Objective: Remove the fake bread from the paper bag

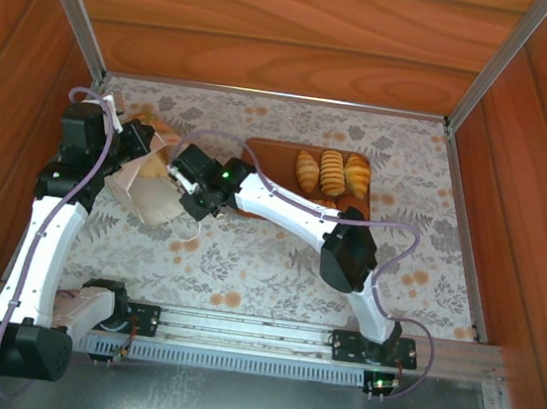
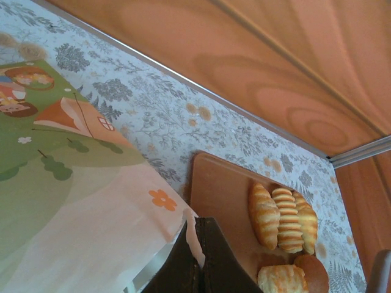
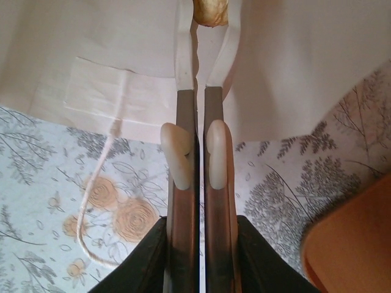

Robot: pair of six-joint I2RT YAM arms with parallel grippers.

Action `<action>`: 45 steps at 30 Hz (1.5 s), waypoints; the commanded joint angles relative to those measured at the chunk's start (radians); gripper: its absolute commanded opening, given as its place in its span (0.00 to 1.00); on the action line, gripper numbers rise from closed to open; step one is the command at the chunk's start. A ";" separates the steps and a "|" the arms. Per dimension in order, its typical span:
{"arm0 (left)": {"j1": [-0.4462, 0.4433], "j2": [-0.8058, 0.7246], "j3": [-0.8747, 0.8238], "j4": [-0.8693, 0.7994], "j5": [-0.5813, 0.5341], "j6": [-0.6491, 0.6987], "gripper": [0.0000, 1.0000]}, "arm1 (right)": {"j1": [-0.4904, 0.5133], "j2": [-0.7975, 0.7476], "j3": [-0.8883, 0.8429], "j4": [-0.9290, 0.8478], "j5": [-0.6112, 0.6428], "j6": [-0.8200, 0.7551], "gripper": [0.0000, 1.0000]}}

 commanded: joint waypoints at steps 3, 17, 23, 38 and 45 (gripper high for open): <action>0.004 0.002 0.026 0.015 0.003 -0.011 0.00 | -0.005 -0.008 -0.015 -0.079 0.020 -0.015 0.26; 0.001 -0.003 0.013 0.025 0.014 -0.017 0.00 | -0.022 0.003 -0.018 -0.032 -0.218 0.057 0.41; 0.001 -0.006 0.010 0.029 0.017 -0.021 0.00 | -0.055 0.009 -0.017 0.002 -0.330 0.139 0.43; -0.001 -0.004 0.001 0.036 0.023 -0.026 0.00 | -0.127 0.078 0.050 0.025 -0.434 0.359 0.50; -0.002 -0.011 -0.005 0.040 0.021 -0.024 0.00 | -0.135 0.076 0.044 0.097 -0.477 0.434 0.38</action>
